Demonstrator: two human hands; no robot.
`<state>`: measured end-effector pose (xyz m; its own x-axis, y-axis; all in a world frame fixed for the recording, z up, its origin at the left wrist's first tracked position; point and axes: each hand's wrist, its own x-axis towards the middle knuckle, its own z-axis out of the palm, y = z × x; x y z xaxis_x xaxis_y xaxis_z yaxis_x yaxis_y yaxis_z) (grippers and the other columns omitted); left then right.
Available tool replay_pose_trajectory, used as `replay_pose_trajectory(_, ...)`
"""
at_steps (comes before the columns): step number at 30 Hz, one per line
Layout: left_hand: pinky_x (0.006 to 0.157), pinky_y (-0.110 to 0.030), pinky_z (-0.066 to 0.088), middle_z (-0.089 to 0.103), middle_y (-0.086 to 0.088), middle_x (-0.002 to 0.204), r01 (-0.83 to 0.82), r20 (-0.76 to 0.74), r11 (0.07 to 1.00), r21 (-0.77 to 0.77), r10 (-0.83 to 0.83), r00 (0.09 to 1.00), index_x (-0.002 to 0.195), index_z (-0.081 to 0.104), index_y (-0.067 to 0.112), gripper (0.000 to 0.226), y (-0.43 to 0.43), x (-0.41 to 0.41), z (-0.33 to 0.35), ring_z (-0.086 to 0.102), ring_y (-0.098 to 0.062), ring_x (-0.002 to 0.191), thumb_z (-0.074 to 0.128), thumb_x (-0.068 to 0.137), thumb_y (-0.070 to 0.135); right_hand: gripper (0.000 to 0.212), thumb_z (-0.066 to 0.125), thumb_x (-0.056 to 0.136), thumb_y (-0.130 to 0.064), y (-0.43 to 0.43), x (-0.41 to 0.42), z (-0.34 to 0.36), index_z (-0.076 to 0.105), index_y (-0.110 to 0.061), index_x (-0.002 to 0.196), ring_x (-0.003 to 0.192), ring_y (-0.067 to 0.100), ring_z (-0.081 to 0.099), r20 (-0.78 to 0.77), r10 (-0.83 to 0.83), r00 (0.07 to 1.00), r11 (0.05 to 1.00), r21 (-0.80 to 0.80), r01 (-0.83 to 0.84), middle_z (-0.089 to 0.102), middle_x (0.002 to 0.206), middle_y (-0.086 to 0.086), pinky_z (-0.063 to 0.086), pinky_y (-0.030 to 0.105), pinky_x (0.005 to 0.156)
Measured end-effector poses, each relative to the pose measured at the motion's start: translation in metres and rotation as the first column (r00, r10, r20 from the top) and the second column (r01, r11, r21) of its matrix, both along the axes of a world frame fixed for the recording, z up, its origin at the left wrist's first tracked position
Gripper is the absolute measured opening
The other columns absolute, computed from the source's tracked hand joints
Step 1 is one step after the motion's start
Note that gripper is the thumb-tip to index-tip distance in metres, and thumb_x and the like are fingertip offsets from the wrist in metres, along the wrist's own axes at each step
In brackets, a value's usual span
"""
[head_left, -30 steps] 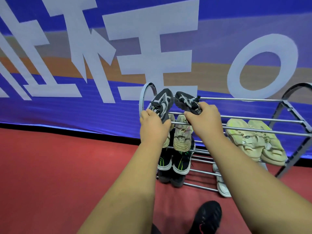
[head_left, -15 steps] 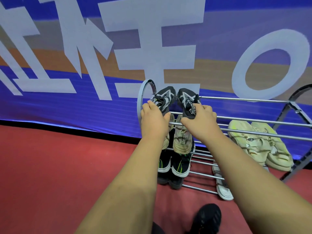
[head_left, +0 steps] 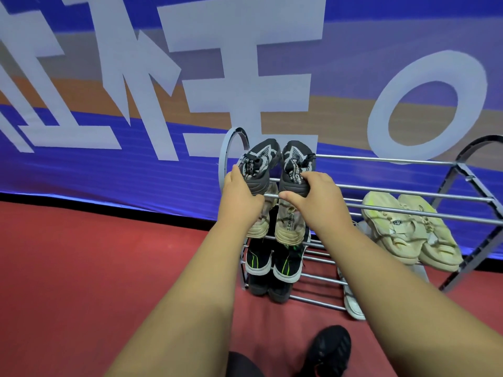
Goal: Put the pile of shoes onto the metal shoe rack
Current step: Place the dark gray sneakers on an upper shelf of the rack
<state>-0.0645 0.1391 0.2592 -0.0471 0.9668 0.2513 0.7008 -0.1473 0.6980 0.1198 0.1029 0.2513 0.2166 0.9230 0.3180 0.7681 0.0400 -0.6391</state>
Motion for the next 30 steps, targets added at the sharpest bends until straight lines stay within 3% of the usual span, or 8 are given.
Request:
replay_pose_trajectory(2,0.081,-0.028,0.046,0.052,0.001,0.133,-0.026,0.048,0.998,0.054,0.024,0.999,0.142,0.048,0.022,0.064,-0.004,-0.002,-0.001,0.061,-0.021,0.116,0.074,0.084,0.018,0.064,0.076,0.082,-0.067,0.000,-0.006,-0.002,0.065,-0.017,0.121,0.112,0.022,0.058,0.021,-0.013,1.000,0.999,0.031,0.012,0.061,0.117,-0.001,0.050,0.037,0.087)
replay_pose_trajectory(6,0.086,-0.024,0.043,0.054,0.001,0.135,-0.060,0.065,0.995,0.076,0.055,0.996,0.142,0.053,0.022,0.064,-0.011,-0.003,-0.006,0.058,-0.017,0.119,0.081,0.085,0.020,0.065,0.075,0.085,-0.065,-0.004,-0.012,-0.001,0.063,-0.019,0.129,0.117,0.023,0.057,0.025,-0.035,0.999,0.998,0.053,0.034,0.061,0.122,-0.001,0.052,0.041,0.093)
replay_pose_trajectory(10,0.089,-0.030,0.048,0.058,0.000,0.121,-0.064,-0.039,0.990,0.128,0.069,0.997,0.120,0.064,0.019,0.043,-0.009,-0.008,-0.008,0.057,-0.020,0.112,0.084,0.083,0.027,0.046,0.072,0.085,-0.058,-0.005,-0.011,0.001,0.064,-0.025,0.115,0.111,0.023,0.057,0.037,-0.011,0.999,0.999,0.046,0.009,0.059,0.113,-0.004,0.053,0.042,0.092)
replay_pose_trajectory(12,0.085,-0.028,0.045,0.059,0.002,0.117,-0.059,-0.041,0.989,0.133,0.065,0.997,0.115,0.065,0.019,0.036,-0.010,-0.009,-0.007,0.058,-0.018,0.106,0.083,0.084,0.027,0.051,0.072,0.084,-0.057,-0.006,-0.009,0.003,0.064,-0.025,0.123,0.114,0.022,0.058,0.029,0.004,1.000,1.000,0.028,-0.005,0.060,0.119,-0.003,0.053,0.041,0.094)
replay_pose_trajectory(15,0.084,-0.026,0.044,0.059,0.004,0.116,-0.041,-0.036,0.987,0.158,0.047,0.998,0.115,0.064,0.020,0.034,-0.012,-0.008,-0.007,0.058,-0.015,0.103,0.081,0.087,0.029,0.068,0.076,0.086,-0.058,-0.009,-0.007,0.004,0.060,-0.023,0.141,0.122,0.019,0.059,0.014,0.016,1.000,0.999,0.037,-0.017,0.061,0.134,-0.002,0.051,0.038,0.101)
replay_pose_trajectory(21,0.085,-0.027,0.044,0.060,0.004,0.122,-0.028,-0.061,0.990,0.136,0.037,0.997,0.128,0.064,0.018,0.046,-0.013,-0.011,-0.005,0.057,-0.015,0.110,0.078,0.089,0.039,0.077,0.076,0.086,-0.058,-0.013,-0.005,0.002,0.053,-0.021,0.149,0.129,0.021,0.057,0.027,0.033,0.999,0.998,0.047,-0.034,0.059,0.141,0.001,0.047,0.039,0.105)
replay_pose_trajectory(27,0.085,-0.037,0.051,0.054,-0.003,0.122,-0.066,-0.125,0.993,0.102,0.079,0.989,0.121,0.059,0.017,0.040,-0.024,-0.011,-0.003,0.056,-0.023,0.109,0.076,0.088,0.032,0.051,0.075,0.088,-0.030,-0.029,-0.008,0.003,0.055,-0.019,0.133,0.124,0.024,0.053,0.060,0.094,0.994,0.992,0.082,-0.099,0.058,0.127,0.001,0.047,0.042,0.106)
replay_pose_trajectory(30,0.090,-0.048,0.054,0.051,-0.012,0.124,-0.194,-0.217,0.981,-0.021,0.185,0.958,0.122,0.054,0.006,0.042,-0.046,-0.005,-0.004,0.057,-0.035,0.111,0.069,0.087,0.023,0.057,0.070,0.089,-0.019,-0.044,-0.007,0.006,0.052,-0.017,0.143,0.130,0.025,0.049,0.001,0.064,0.998,0.995,0.081,-0.064,0.053,0.138,0.004,0.044,0.040,0.110)
